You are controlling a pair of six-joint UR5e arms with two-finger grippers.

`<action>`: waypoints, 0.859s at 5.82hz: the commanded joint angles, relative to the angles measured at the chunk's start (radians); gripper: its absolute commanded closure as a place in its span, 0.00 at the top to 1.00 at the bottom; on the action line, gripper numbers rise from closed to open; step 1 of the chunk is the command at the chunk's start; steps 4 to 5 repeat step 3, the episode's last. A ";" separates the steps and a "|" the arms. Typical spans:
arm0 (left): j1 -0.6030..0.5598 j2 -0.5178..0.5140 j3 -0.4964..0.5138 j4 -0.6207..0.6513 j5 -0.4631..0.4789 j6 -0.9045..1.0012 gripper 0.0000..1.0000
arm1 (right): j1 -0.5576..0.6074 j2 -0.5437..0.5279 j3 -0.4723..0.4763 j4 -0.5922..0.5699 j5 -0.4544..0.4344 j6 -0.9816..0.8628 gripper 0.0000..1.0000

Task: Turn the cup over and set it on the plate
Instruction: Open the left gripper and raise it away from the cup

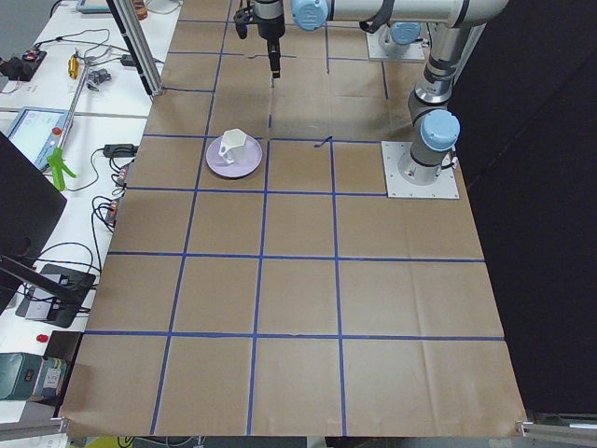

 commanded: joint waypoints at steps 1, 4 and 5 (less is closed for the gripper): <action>-0.013 0.012 0.002 -0.006 0.019 -0.002 1.00 | 0.000 0.000 0.000 0.000 0.000 0.000 1.00; -0.013 0.012 0.002 -0.002 0.017 -0.001 1.00 | 0.000 0.000 0.000 0.000 0.000 0.000 1.00; -0.013 0.012 0.002 -0.002 0.017 -0.001 1.00 | 0.000 0.000 0.000 0.000 0.000 0.000 1.00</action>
